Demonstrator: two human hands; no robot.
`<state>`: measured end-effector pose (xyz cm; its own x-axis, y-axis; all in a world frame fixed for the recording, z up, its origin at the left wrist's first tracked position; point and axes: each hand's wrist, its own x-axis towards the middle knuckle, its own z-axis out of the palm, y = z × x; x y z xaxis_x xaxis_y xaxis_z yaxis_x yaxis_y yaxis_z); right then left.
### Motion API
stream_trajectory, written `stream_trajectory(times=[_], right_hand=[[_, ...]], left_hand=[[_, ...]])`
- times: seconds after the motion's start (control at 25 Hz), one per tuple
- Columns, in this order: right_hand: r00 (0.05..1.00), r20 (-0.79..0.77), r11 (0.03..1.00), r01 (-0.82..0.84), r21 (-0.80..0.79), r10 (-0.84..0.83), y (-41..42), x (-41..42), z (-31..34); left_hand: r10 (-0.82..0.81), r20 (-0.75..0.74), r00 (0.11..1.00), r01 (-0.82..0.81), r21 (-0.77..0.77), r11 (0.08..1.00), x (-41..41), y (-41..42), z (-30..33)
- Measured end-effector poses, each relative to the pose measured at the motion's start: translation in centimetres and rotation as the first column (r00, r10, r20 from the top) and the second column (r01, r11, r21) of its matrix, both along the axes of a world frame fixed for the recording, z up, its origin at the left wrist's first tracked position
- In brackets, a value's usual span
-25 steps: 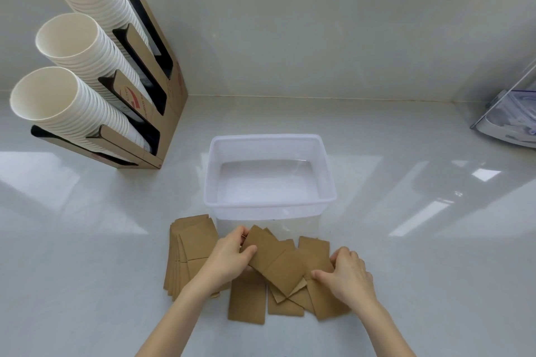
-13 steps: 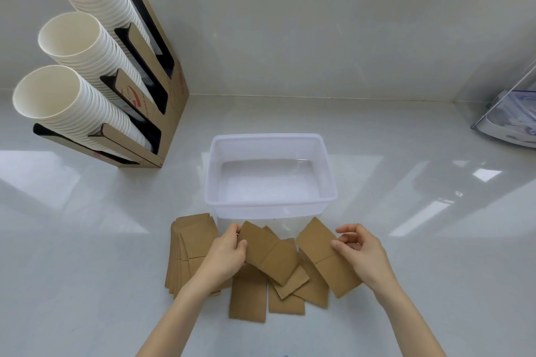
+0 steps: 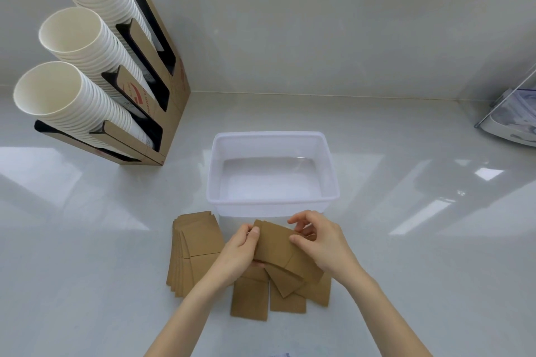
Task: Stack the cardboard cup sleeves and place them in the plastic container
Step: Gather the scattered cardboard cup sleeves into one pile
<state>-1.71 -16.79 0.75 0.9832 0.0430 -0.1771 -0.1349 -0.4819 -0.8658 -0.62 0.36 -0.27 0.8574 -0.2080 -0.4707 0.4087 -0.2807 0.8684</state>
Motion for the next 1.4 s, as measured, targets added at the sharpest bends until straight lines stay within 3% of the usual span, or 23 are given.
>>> stream_trajectory(times=[0.28,0.44,0.6,0.8,1.0,1.16,1.28,1.4], right_hand=[[0.998,0.055,0.995,-0.012,-0.098,0.018,1.0,0.2,-1.1],[0.993,0.087,0.988,0.091,-0.129,-0.08,0.4,-0.2,-1.7],[0.992,-0.006,0.975,0.119,-0.186,-0.123,-0.3,-1.3,-2.6],[0.974,-0.215,0.939,-0.001,-0.343,-0.077,0.9,-3.0,-3.5],[0.961,-0.249,0.885,-0.008,-0.465,-0.122,2.2,-3.5,-3.5],[0.955,-0.262,0.923,0.027,-0.385,-0.137,1.9,-3.6,-3.2],[0.947,-0.258,0.973,0.149,-0.177,-0.192,1.6,-3.7,-2.9],[0.916,-0.259,0.946,0.323,0.026,-0.306,0.7,-3.7,-2.7]], left_hand=[[-0.023,0.076,0.997,0.02,0.043,0.999,-0.4,0.3,-0.3],[0.014,0.1,0.995,-0.02,0.062,0.998,-0.2,1.3,-0.2],[0.075,0.129,0.989,-0.083,0.053,0.995,0.1,2.9,0.0],[0.172,0.136,0.976,-0.177,0.024,0.984,0.0,4.2,0.8],[0.204,0.132,0.97,-0.209,0.021,0.978,-0.7,4.9,0.9],[0.214,0.106,0.971,-0.215,0.003,0.977,-1.0,5.2,0.8],[0.217,0.107,0.97,-0.22,0.018,0.975,-1.2,5.4,0.8],[0.227,0.102,0.969,-0.229,0.01,0.973,-1.3,5.7,0.8]])
